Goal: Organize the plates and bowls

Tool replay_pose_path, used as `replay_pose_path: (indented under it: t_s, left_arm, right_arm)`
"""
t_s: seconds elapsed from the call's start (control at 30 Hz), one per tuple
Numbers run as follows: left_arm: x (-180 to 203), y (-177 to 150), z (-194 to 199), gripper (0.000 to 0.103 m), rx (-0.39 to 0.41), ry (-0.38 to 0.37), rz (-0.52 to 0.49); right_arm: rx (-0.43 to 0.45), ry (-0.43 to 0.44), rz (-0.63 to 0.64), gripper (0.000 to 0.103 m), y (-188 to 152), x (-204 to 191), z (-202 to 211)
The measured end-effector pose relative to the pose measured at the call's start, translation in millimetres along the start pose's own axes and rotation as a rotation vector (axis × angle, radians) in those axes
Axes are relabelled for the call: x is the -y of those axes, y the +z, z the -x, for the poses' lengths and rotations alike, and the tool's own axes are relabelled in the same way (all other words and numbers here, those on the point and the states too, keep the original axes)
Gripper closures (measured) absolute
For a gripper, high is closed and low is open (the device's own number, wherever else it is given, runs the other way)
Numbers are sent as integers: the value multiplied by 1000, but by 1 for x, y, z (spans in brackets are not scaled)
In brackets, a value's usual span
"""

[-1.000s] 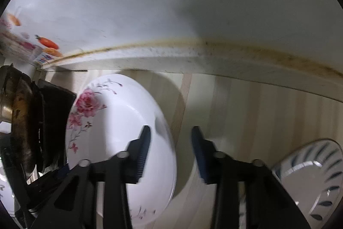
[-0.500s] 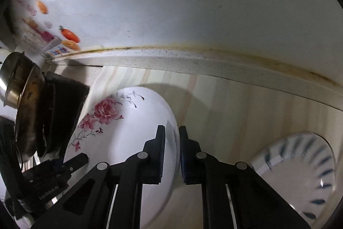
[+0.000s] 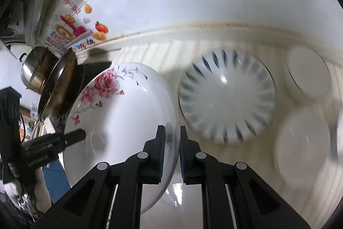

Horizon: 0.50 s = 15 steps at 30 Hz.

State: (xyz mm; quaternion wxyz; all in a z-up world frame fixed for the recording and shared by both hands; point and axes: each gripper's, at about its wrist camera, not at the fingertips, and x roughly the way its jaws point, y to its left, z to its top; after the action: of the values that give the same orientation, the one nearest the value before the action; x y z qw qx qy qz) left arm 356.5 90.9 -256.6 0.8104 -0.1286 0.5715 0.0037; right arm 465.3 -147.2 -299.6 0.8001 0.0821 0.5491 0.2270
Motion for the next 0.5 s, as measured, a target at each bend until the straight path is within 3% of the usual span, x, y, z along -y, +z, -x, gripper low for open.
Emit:
replay_pose_path:
  t_s: [0.23,0.5]
  left_arm:
    - [26,-60,-6,71,-95,24,-10]
    - [50,-96,-39,71,-203,82,-75]
  right_arm:
    - [-56,4,-25,89,-94,30,22]
    - [-101,1,-84,89,-154,65,9]
